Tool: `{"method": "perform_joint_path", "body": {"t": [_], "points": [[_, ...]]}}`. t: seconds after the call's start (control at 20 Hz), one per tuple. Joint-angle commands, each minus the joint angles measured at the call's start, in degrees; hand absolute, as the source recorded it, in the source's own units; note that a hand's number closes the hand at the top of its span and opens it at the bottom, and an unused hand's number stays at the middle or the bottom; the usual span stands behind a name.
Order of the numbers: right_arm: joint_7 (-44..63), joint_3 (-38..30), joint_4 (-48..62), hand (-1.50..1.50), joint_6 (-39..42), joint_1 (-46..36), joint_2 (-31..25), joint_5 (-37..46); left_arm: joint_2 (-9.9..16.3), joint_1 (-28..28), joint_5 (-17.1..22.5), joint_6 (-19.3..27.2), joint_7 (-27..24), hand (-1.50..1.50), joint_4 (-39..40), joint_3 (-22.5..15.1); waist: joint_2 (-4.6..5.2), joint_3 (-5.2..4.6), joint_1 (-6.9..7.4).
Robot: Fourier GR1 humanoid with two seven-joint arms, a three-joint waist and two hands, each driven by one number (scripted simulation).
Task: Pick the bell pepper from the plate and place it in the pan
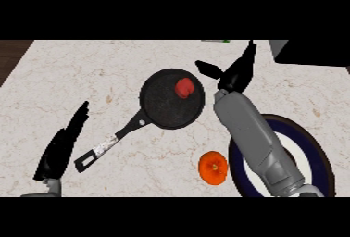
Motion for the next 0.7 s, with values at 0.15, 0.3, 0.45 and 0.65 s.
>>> {"method": "perform_joint_path", "body": {"t": [0.15, 0.3, 0.45, 0.65], "points": [[-3.09, 5.55, -10.60, -1.50, -11.85, 11.60, 0.37, -1.79, -0.07, 2.71, -0.15, 1.44, -1.46, 0.00, 0.95, 2.04, -1.17, -0.09, -3.89], [-4.09, 8.78, -18.73, -1.50, -11.26, 21.03, 0.37, 1.26, 1.70, 4.25, 1.52, 0.28, -1.63, 0.00, -0.09, 4.43, -1.54, -0.12, -5.03], [-4.82, 9.30, -28.65, -1.50, -7.18, 31.31, -2.95, 3.61, -0.05, 6.32, 1.54, 0.87, -2.95, 0.00, -0.27, 3.54, -1.66, -0.15, -5.80], [-0.93, 11.48, -43.08, -1.50, -4.83, 43.52, -4.54, 8.05, 0.03, 7.06, 0.16, 1.62, -1.59, 0.00, -2.75, 3.11, -1.78, -0.20, -6.15]]}}
